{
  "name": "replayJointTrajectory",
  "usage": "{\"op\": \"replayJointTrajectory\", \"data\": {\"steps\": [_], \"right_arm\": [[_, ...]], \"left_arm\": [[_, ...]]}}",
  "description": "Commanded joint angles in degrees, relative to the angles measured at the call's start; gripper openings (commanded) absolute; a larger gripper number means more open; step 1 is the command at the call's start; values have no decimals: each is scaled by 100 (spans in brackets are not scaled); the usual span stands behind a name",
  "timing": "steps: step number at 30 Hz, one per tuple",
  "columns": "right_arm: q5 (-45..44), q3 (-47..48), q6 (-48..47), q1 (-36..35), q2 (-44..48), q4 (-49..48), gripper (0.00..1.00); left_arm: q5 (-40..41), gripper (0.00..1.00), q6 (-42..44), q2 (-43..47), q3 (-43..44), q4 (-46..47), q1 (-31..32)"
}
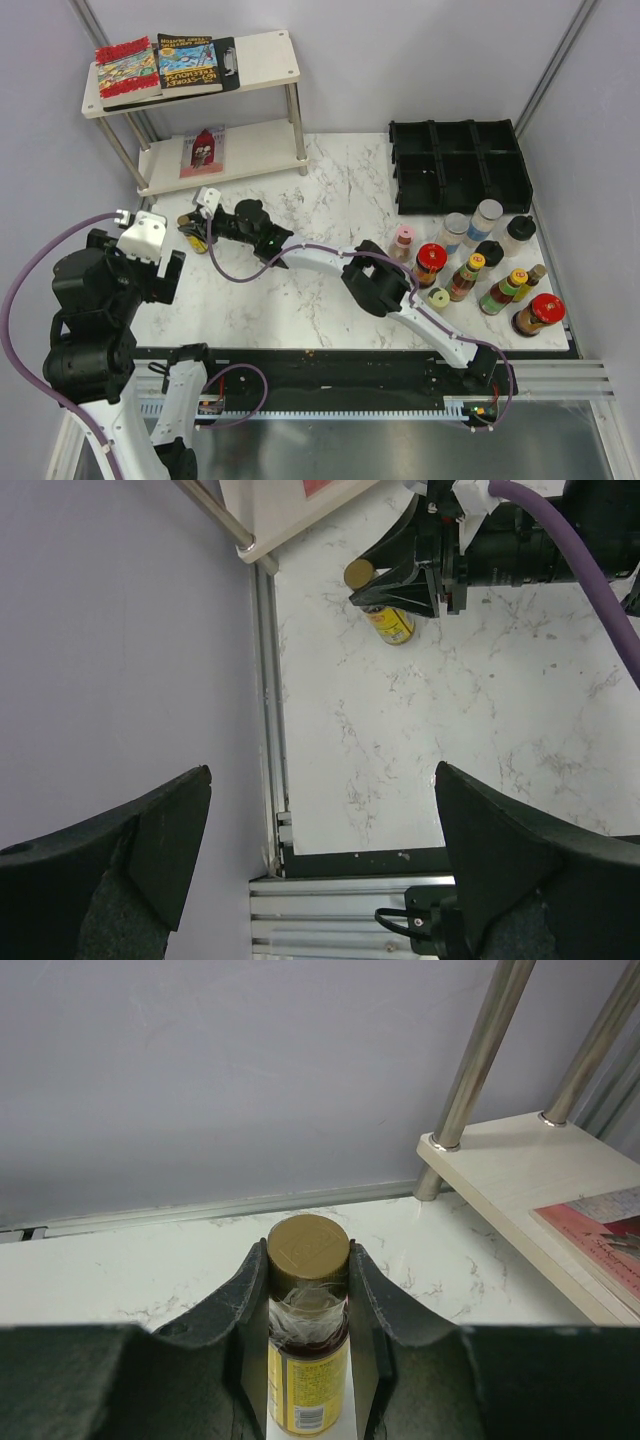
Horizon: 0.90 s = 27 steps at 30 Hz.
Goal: Organize the condiment bottles
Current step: Place the bottle at the center of the board.
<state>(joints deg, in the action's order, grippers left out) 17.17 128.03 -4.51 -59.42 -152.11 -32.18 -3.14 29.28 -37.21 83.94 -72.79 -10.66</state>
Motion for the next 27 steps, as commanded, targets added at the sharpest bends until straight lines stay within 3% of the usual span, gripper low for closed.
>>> {"op": "replayJointTrajectory", "data": {"steps": [1,9,11,14,18,27], "right_arm": [[120,-14,-146,-43,59,-491,1],[67,-190,-181,-35,24,-429,8],[41,-234,-199,-44,41,-403,17],[41,-252,-225,-26,85,-280,49],[24,-296,-269,-35,260,-69,70],[-187,-313,-243,70,1015,1090,93]], "left_arm": [[-117,99,-150,82,-44,-24,-24],[-231,99,-186,135,-150,-7,-33],[-240,99,-177,161,-202,11,-33],[-249,99,-177,170,-282,64,-33],[-301,99,-186,179,-352,134,-24],[-512,99,-212,214,-616,397,-33]]}}
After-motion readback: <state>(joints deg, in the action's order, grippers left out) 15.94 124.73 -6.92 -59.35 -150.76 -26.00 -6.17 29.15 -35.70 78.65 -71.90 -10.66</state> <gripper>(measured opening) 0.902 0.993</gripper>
